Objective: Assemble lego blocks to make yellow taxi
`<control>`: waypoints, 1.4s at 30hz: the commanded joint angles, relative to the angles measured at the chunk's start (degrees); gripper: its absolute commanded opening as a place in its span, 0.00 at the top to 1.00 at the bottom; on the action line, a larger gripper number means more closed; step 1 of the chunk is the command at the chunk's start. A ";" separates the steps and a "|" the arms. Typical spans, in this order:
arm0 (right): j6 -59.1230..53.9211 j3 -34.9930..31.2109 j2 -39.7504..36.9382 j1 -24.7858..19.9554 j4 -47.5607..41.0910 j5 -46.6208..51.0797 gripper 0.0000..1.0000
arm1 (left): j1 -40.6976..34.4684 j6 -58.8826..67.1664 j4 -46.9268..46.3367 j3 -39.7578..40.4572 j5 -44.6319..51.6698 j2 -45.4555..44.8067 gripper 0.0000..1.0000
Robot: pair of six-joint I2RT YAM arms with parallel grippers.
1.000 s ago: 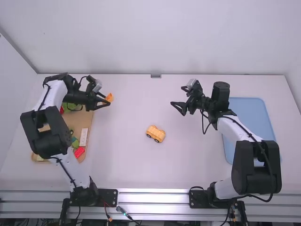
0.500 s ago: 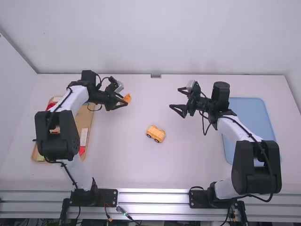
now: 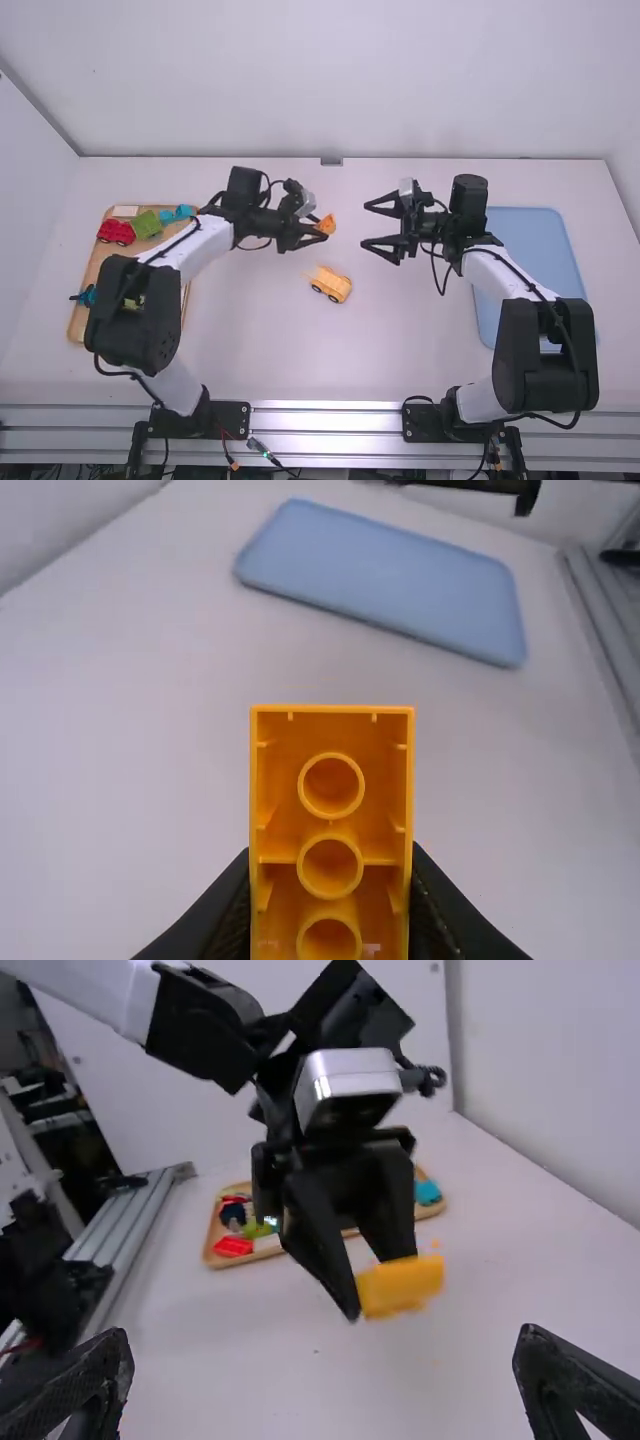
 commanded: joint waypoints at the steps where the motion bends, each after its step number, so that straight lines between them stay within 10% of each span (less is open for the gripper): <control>1: 0.24 0.70 -0.98 1.22 0.70 -4.87 0.01 | -2.16 -7.76 2.99 -1.16 6.08 -1.55 0.98; 9: -2.10 0.94 -1.01 4.59 0.33 -6.54 0.06 | -2.25 -10.47 10.08 -1.25 18.29 -1.55 0.98; 21: 3.52 1.46 -1.05 2.69 3.32 -5.84 0.03 | -4.81 -13.40 13.27 -3.58 10.60 -3.82 0.98; 32: 4.96 1.46 -1.05 3.34 3.85 -4.61 0.02 | -6.12 -33.62 45.83 -19.12 -0.44 -11.82 0.98; 42: 9.05 1.46 -1.05 6.08 9.25 -6.49 0.27 | -6.32 -39.50 56.94 -24.33 0.59 -11.80 0.98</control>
